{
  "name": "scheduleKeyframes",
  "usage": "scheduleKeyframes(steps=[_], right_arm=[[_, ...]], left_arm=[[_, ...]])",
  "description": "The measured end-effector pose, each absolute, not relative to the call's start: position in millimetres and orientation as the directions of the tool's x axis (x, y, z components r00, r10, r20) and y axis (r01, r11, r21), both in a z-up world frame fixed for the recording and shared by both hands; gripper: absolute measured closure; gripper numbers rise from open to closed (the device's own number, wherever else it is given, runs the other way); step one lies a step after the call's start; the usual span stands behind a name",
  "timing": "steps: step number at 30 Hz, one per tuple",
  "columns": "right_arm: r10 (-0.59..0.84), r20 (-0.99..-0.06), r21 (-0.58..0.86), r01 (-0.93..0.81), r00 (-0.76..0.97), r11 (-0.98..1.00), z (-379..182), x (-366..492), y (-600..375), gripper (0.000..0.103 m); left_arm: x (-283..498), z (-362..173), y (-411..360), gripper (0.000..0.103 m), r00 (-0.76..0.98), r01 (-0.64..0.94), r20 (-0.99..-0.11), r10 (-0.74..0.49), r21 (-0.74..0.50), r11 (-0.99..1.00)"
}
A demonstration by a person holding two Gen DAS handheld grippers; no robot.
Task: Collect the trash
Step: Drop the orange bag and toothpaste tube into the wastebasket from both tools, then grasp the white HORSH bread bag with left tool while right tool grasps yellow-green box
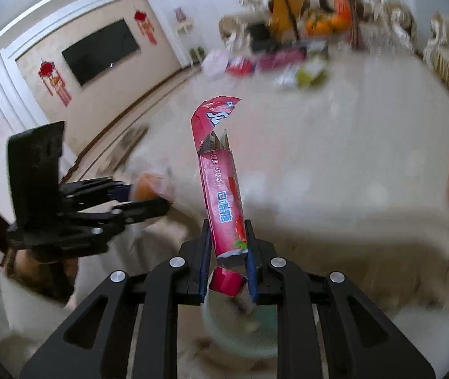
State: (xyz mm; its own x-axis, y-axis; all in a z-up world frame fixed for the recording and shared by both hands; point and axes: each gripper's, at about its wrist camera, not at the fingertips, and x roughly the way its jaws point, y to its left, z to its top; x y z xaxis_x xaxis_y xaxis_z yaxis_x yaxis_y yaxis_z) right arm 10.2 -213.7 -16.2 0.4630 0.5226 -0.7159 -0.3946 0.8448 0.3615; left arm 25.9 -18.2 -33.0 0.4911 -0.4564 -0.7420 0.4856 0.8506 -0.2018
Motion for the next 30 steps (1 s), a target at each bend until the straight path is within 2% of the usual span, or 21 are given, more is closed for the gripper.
scheduleKeyframes(steps=[5, 8, 13, 15, 16, 17, 18, 19, 27, 30], right_arm=[[0.48, -0.813, 0.359, -0.364, 0.331, 0.859, -63, -12, -204, 0.085], [0.405, -0.876, 0.315, -0.327, 0.261, 0.891, -100, -9, -197, 0.085], [0.337, -0.914, 0.271, -0.278, 0.226, 0.922, -131, 11, -195, 0.085], [0.327, -0.917, 0.267, -0.262, 0.226, 0.928, -137, 17, -192, 0.083], [0.319, -0.923, 0.26, -0.261, 0.214, 0.93, -142, 22, -189, 0.076], [0.3, -0.93, 0.243, -0.255, 0.214, 0.936, -144, 22, -188, 0.051], [0.275, -0.935, 0.22, -0.243, 0.223, 0.945, -148, 19, -188, 0.037], [0.247, -0.938, 0.191, -0.231, 0.243, 0.954, -147, 19, -188, 0.029], [0.198, -0.935, 0.127, -0.243, 0.295, 0.962, -122, 6, -197, 0.029], [0.257, -0.911, 0.176, -0.26, 0.322, 0.95, -97, 5, -199, 0.029]], left_arm=[[5, -82, -22, 0.065, 0.402, 0.448, -0.817, -0.414, -0.219, 0.867], [12, -107, -31, 0.065, 0.351, 0.44, -0.854, -0.385, -0.212, 0.873], [24, -143, -44, 0.065, 0.274, 0.436, -0.887, -0.372, -0.229, 0.87], [29, -153, -43, 0.053, 0.265, 0.411, -0.893, -0.365, -0.238, 0.88], [33, -157, -42, 0.026, 0.268, 0.389, -0.901, -0.34, -0.222, 0.894], [34, -158, -40, 0.009, 0.282, 0.373, -0.906, -0.316, -0.2, 0.906], [34, -157, -38, 0.009, 0.311, 0.363, -0.901, -0.302, -0.181, 0.914], [33, -155, -35, 0.009, 0.327, 0.358, -0.895, -0.303, -0.18, 0.916], [28, -127, -13, 0.009, 0.41, 0.307, -0.857, -0.313, -0.193, 0.932], [23, -98, -6, 0.009, 0.436, 0.313, -0.831, -0.345, -0.22, 0.924]])
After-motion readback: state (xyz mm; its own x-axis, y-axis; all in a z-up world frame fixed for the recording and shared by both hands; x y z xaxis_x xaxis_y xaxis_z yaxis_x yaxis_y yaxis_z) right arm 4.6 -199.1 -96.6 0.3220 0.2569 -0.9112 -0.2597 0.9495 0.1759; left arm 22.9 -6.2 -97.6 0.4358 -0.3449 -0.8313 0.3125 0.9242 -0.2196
